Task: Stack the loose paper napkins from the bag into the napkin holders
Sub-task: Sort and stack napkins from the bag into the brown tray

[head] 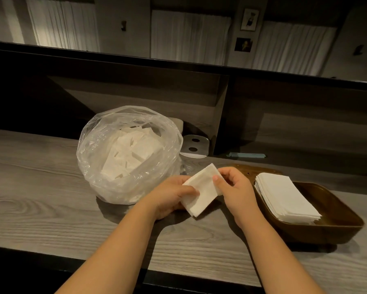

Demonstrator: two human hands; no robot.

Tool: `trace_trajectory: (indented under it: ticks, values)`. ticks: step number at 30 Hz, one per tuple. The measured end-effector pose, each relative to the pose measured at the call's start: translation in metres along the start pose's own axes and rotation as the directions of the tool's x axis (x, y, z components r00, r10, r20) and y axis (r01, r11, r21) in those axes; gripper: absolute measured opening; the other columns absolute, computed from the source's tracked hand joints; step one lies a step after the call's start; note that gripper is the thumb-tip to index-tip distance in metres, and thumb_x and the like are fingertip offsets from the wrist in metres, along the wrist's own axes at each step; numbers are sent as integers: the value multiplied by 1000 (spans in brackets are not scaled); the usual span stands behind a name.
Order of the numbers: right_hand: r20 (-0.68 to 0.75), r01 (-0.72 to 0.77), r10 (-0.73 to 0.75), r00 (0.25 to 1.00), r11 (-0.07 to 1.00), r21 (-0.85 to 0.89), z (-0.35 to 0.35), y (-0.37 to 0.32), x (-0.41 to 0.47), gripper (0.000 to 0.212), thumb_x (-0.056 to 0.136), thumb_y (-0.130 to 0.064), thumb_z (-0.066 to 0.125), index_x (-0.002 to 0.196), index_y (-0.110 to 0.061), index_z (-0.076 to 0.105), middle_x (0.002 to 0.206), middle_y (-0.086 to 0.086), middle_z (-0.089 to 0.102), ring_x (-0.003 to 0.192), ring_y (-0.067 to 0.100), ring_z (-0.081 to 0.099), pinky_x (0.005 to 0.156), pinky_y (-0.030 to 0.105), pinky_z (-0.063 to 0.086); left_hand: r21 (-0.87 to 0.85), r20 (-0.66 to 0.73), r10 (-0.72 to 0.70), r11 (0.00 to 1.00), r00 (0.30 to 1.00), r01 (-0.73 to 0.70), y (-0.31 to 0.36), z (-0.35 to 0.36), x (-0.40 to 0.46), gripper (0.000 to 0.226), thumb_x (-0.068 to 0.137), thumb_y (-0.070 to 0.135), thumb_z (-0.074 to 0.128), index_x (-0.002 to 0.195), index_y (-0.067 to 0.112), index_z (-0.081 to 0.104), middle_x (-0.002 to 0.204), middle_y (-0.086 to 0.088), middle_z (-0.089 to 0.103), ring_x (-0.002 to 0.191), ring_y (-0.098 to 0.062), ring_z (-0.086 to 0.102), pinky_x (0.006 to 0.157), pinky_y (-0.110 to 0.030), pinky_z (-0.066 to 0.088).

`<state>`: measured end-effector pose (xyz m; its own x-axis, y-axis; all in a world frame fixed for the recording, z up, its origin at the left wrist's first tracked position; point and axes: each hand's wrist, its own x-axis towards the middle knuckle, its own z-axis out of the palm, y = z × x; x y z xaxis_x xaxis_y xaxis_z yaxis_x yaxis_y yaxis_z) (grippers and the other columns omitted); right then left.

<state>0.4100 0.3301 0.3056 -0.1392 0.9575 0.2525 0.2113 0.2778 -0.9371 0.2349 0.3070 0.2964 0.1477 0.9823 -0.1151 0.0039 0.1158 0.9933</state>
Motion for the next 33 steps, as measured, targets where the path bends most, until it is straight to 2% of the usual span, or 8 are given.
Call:
trace_trajectory:
  ticks: [4, 9, 14, 18, 21, 24, 29, 33]
  values:
    - [4, -55, 56, 998, 997, -53, 0, 4, 4, 24, 92, -6, 61, 103, -26, 53, 102, -7, 61, 93, 8, 61, 67, 19, 53, 163, -293, 237, 967, 926, -196, 0, 1, -1, 24, 91, 14, 65, 110, 28, 63, 108, 4, 62, 100, -16, 58, 71, -25, 53]
    - [88, -118, 132, 987, 981, -151, 3, 12, 6, 34, 88, -5, 67, 109, -27, 50, 101, -12, 56, 92, 6, 57, 72, 22, 56, 349, -140, 273, 913, 952, -211, -5, 4, -2, 54, 91, 11, 65, 133, 38, 44, 116, 11, 54, 97, -10, 63, 83, -28, 59]
    - [64, -109, 119, 991, 984, -143, 7, 9, 5, 26, 93, -8, 62, 107, -27, 50, 96, -14, 55, 87, 5, 57, 64, 17, 50, 302, -170, 265, 931, 949, -206, -4, 1, -1, 64, 93, 20, 64, 138, 49, 28, 136, -4, 44, 114, -20, 56, 98, -36, 51]
    - [88, -46, 67, 994, 974, -221, 8, -8, -2, 24, 95, -12, 58, 107, -30, 47, 99, -11, 52, 86, 4, 54, 57, 14, 47, 323, -219, 309, 918, 926, -230, 3, 12, -7, 53, 98, 14, 53, 131, 46, 26, 131, -1, 39, 104, -14, 52, 70, -15, 48]
    - [65, 89, -73, 995, 958, -274, -6, -43, -2, 28, 93, -14, 61, 110, -32, 48, 103, -13, 53, 91, 4, 54, 62, 14, 45, 198, -267, 338, 936, 903, -291, 23, 18, -17, 40, 97, 17, 59, 124, 40, 39, 119, 9, 43, 99, -15, 54, 64, -22, 57]
    - [135, 203, -170, 976, 934, -293, -37, -88, 1, 28, 92, -13, 62, 110, -32, 51, 103, -13, 59, 91, 4, 59, 63, 16, 49, 104, -201, 351, 936, 915, -336, 55, 22, -28, 39, 89, 14, 70, 119, 34, 53, 117, 3, 56, 101, -19, 63, 79, -32, 61]
    - [322, 131, -25, 947, 941, -313, -90, -126, 2, 28, 89, -13, 67, 110, -29, 58, 104, -7, 64, 96, 10, 64, 81, 28, 57, 214, 123, 202, 950, 971, -225, 102, 43, -36, 39, 87, 16, 71, 122, 24, 57, 116, -1, 66, 105, -18, 68, 84, -31, 57]
    - [110, 25, -15, 994, 995, -94, -115, -122, 4, 33, 88, -15, 69, 118, -26, 57, 111, -3, 61, 101, 16, 63, 83, 34, 58, 241, 74, 233, 939, 970, -244, 112, 86, -25, 37, 89, 16, 70, 120, 28, 55, 115, 4, 66, 103, -15, 69, 85, -34, 60]
